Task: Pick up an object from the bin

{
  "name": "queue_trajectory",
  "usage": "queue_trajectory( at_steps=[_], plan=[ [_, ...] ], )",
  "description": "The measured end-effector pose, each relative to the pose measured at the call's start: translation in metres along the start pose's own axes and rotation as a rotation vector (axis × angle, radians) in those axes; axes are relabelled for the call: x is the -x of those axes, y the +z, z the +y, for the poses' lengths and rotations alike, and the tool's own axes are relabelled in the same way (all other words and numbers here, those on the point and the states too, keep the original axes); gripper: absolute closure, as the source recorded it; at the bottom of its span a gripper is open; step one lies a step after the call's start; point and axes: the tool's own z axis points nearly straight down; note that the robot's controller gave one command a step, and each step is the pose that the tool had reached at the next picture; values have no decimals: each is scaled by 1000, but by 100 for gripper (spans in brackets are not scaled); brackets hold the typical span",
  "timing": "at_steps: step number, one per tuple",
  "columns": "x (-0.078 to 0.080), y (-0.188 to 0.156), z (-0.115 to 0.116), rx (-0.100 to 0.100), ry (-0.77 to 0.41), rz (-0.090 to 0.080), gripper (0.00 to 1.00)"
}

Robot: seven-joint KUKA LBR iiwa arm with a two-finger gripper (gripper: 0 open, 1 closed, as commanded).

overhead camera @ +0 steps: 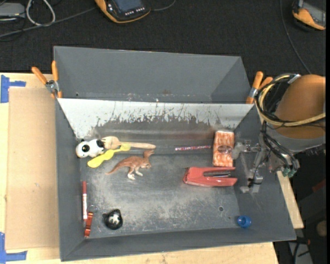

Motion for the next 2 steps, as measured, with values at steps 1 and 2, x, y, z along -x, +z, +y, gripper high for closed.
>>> queue_trajectory(
  at_steps=[1,2],
  plan=[
    [37,43,6,0,-45,-2,0],
    [35,62,4,-1,64,-6,0]
  ],
)
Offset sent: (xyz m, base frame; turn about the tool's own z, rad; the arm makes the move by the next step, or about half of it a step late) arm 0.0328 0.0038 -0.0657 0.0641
